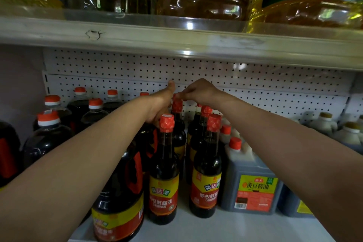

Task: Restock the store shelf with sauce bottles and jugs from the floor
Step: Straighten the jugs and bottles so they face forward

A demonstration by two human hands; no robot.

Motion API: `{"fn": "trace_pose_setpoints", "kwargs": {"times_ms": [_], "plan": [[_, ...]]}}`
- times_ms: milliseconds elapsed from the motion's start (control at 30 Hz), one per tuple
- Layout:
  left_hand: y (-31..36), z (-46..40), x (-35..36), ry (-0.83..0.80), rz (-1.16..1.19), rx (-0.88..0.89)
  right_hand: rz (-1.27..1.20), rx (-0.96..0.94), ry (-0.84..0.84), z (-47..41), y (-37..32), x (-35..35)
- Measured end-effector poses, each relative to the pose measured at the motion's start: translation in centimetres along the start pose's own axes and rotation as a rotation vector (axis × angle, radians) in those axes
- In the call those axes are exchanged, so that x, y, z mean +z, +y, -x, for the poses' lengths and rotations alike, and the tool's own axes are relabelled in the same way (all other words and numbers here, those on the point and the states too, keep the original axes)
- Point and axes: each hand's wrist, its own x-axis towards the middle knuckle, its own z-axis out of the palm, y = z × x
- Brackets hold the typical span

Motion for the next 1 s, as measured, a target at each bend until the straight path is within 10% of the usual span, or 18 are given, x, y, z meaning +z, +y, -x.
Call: {"fn": "trace_pose_setpoints", "kwargs": {"times_ms": [567,1000], "plan": [[-3.7,6.8,-0.3,0.257,0.278,0.209,-0.331,-0.097,-0.049,8.9,-4.5,1.3],[-8.6,10.5,3.6,0.081,0.31,0.145,-0.367,-0.001,0.005,10.7,-4.6,4.9]]}}
